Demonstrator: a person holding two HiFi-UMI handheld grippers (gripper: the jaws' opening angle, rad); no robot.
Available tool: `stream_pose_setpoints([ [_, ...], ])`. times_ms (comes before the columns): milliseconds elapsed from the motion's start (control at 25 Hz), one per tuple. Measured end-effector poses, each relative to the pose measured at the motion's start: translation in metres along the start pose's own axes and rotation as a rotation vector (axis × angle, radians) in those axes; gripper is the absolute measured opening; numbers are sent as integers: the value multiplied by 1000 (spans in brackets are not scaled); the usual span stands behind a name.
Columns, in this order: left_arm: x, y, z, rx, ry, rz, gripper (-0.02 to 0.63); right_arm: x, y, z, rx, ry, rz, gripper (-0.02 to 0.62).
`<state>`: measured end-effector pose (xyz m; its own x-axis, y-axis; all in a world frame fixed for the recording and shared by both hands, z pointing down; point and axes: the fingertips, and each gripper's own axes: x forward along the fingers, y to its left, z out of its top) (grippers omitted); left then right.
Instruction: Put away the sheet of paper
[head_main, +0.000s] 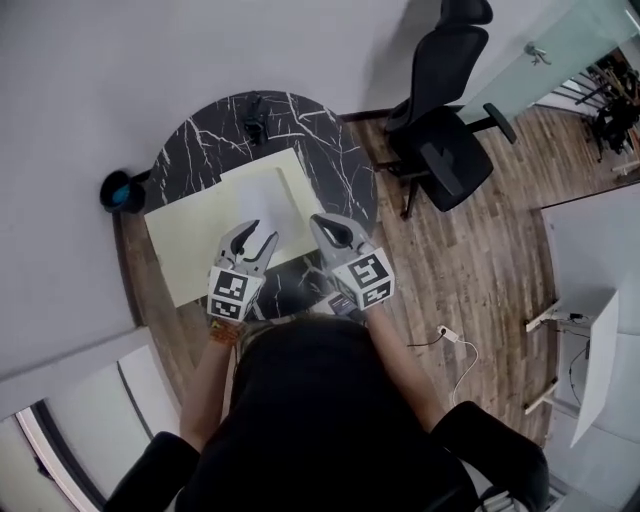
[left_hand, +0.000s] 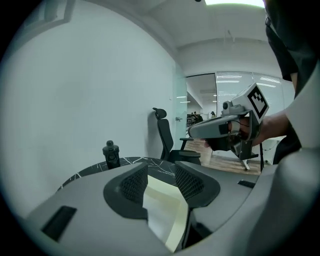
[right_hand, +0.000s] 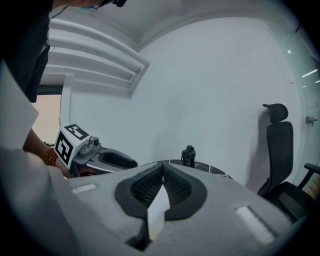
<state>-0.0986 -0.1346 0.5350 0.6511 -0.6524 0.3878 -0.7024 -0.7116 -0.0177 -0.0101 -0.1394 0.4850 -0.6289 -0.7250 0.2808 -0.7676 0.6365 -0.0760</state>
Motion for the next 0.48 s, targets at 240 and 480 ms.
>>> stream_pose_setpoints([
  [240,-19,-8,29,16,-58,20,175,-11,0,7,-19,-18,10,-2],
  [480,-22,-39,36,27,-85,-4,104,-29,4,-2,-23,-7,9,-2],
])
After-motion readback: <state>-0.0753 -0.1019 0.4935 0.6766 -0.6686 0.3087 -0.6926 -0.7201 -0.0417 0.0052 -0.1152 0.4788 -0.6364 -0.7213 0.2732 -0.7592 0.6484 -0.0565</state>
